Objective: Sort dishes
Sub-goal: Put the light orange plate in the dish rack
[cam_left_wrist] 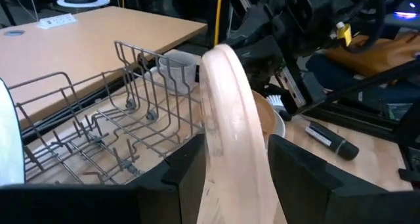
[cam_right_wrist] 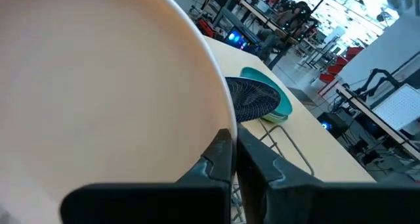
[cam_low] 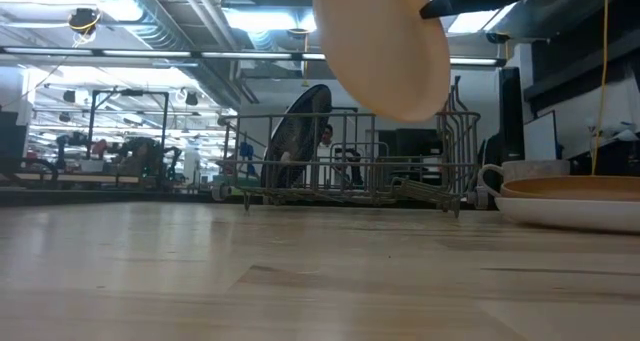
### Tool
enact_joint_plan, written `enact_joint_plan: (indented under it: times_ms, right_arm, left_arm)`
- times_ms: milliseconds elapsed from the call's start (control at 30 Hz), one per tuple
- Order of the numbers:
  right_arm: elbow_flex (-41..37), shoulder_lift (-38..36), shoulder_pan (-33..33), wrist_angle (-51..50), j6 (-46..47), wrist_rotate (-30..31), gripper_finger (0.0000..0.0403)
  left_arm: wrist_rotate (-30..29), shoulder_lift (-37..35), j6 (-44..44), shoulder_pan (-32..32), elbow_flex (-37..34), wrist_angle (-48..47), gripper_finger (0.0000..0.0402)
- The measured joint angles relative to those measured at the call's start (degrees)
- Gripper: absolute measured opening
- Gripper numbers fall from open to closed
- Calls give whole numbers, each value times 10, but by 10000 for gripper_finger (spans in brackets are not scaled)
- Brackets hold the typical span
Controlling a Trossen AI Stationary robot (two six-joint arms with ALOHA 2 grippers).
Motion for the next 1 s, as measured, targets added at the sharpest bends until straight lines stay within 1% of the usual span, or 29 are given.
enact_joint_plan:
  times_ms: [167, 367, 500, 567, 800, 1000]
  right_arm:
    - [0, 0, -15, 1, 27, -1, 11]
    - [0, 0, -37, 14, 29, -13, 11]
    - [0, 0, -41, 20, 30, -29, 12]
    - [0, 0, -40, 23, 30, -27, 12]
    - [0, 0, -40, 61, 41, -9, 12]
    - [0, 0, -40, 80, 38, -15, 12]
  left_arm:
    - [-7, 10, 0, 0, 0, 4, 153]
    - [-24, 15, 9, 1, 0, 2, 153]
    - [-80, 15, 39, 1, 0, 2, 153]
    - [-94, 15, 56, 4, 0, 2, 153]
    - [-96, 15, 77, 17, 0, 1, 153]
    - [-98, 15, 94, 38, 0, -3, 153]
